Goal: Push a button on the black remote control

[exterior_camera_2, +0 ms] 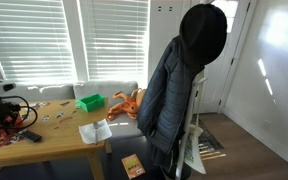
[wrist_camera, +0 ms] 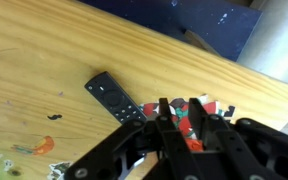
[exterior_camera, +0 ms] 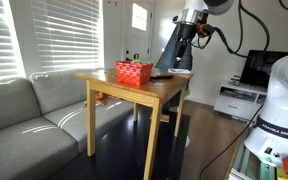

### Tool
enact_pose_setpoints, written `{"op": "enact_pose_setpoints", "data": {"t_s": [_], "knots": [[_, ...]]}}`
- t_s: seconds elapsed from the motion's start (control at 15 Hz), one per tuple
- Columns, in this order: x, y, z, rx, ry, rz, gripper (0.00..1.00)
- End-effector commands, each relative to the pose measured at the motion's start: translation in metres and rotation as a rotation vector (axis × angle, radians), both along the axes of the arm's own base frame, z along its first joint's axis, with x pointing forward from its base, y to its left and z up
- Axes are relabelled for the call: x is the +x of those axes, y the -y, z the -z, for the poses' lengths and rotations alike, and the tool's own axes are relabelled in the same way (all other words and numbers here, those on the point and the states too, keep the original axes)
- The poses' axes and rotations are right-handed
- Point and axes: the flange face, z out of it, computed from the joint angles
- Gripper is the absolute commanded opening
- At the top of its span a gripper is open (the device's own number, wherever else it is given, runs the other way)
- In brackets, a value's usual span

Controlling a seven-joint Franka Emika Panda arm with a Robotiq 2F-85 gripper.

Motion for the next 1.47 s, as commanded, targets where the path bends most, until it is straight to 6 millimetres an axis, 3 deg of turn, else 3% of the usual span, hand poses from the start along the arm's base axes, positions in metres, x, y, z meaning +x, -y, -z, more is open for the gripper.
{"op": "enact_pose_setpoints", "data": {"t_s": [0.0,0.53,1.4], "knots": [[0.028,-0.006,0.004,0.091,0.001,-0.007,0.01],[0.067,-0.008,0.03,0.163,0.027,0.076,0.0],[0.093,-0.012,0.065,0.24,0.0,0.15,0.0]]}}
